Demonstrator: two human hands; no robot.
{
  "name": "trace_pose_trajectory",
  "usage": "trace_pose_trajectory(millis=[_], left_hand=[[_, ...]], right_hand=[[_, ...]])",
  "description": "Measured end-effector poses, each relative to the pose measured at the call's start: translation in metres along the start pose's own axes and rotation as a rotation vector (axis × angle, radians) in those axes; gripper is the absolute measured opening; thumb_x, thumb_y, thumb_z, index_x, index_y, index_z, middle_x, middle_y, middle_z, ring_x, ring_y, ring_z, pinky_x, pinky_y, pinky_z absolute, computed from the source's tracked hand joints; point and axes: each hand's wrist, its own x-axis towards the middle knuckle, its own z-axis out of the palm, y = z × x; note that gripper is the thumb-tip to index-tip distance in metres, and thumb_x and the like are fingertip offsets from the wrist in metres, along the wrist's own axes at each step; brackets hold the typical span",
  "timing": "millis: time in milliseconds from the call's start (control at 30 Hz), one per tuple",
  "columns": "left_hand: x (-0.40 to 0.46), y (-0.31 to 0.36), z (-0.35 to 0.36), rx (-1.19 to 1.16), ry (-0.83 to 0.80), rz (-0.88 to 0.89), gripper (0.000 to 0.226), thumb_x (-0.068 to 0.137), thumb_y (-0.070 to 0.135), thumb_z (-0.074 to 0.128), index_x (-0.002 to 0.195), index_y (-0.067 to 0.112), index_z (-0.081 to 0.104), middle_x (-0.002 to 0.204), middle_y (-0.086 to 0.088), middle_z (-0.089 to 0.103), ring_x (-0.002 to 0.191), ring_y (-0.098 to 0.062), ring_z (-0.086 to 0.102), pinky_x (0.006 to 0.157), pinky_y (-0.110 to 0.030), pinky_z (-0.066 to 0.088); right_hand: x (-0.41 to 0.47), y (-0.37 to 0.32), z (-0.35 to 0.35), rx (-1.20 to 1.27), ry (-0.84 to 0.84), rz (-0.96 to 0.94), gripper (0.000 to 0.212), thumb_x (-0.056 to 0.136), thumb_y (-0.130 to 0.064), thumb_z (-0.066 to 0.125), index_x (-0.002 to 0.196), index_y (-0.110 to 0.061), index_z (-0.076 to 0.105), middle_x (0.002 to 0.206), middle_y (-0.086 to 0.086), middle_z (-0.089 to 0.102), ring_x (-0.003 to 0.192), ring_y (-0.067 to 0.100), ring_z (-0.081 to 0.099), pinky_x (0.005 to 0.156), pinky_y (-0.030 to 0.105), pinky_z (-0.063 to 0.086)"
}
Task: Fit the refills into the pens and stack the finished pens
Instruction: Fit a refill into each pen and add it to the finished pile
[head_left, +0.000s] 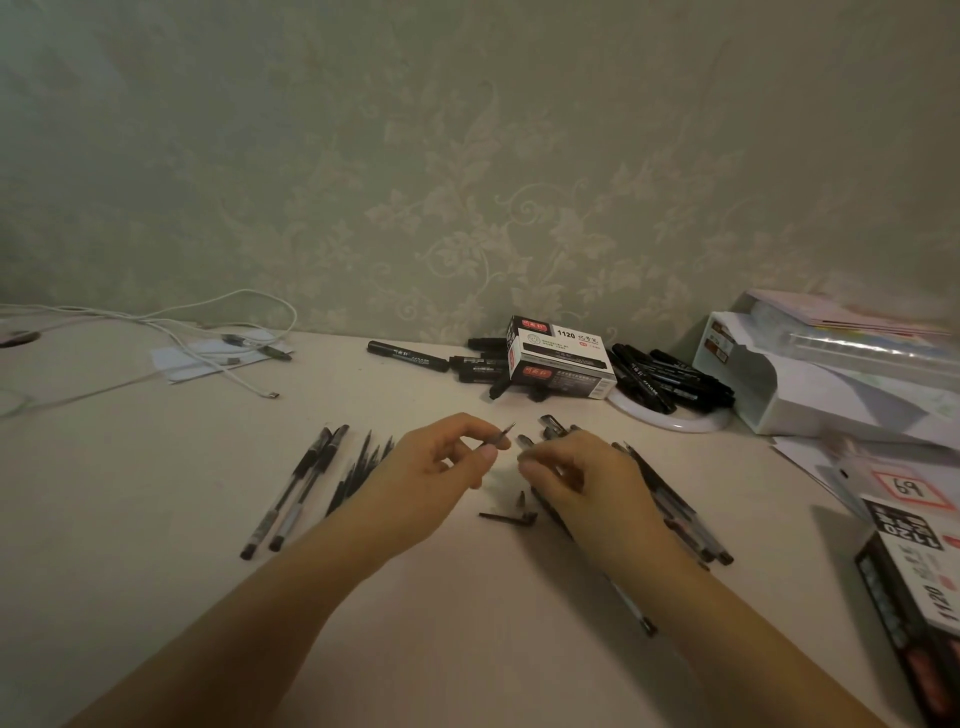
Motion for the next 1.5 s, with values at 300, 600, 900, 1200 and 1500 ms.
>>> trace_pose_trajectory(millis=[300,600,900,1200,1500], left_hand=[[0.001,-0.005,0.001,0.02,0.0,-0.001,0.014,0.095,0.038,0.053,0.103,0.046,0.061,0.069,0.011,0.059,0.054,-0.001,0.047,0.057,-0.021,0.04],[0.0,-0.005,0.002,0.1,-0.047,0.03,0.013,0.095,0.04,0.052,0.098,0.047,0.062,0.068,0.013,0.057,0.058,0.0,0.05,0.061,-0.018,0.045],[0.0,-0.009,0.004,0.166,-0.039,0.074,0.008,0.092,0.039,0.058,0.097,0.044,0.06,0.069,0.016,0.059,0.056,0.005,0.052,0.055,-0.01,0.036],[-0.003,-0.005,0.005,0.362,-0.013,0.227,0.017,0.094,0.031,0.057,0.108,0.03,0.066,0.097,0.018,0.065,0.09,0.008,0.057,0.075,-0.001,0.04],[-0.003,-0.004,0.003,0.423,0.024,0.265,0.013,0.092,0.03,0.06,0.104,0.031,0.067,0.092,0.018,0.062,0.088,0.01,0.054,0.073,-0.001,0.038]], right_hand=[[0.004,0.007,0.005,-0.316,-0.07,-0.123,0.01,0.093,-0.026,0.065,0.095,-0.028,0.075,0.095,-0.012,0.057,0.092,0.009,0.049,0.079,0.023,0.04],[0.004,-0.008,-0.008,0.651,0.108,0.178,0.01,0.092,-0.023,0.066,0.092,-0.029,0.074,0.085,-0.01,0.076,0.079,-0.001,0.069,0.064,0.004,0.046],[0.003,-0.005,0.0,0.606,-0.069,0.111,0.009,0.09,-0.016,0.07,0.095,-0.022,0.075,0.083,-0.005,0.077,0.08,0.001,0.07,0.067,0.006,0.048],[0.0,-0.001,0.0,0.29,-0.119,-0.016,0.019,0.097,-0.038,0.057,0.082,-0.028,0.065,0.071,-0.01,0.064,0.068,0.004,0.058,0.063,0.018,0.047],[0.001,0.001,-0.001,0.253,-0.116,-0.044,0.014,0.092,-0.047,0.06,0.092,-0.034,0.065,0.087,-0.013,0.066,0.079,0.004,0.061,0.069,0.019,0.051]])
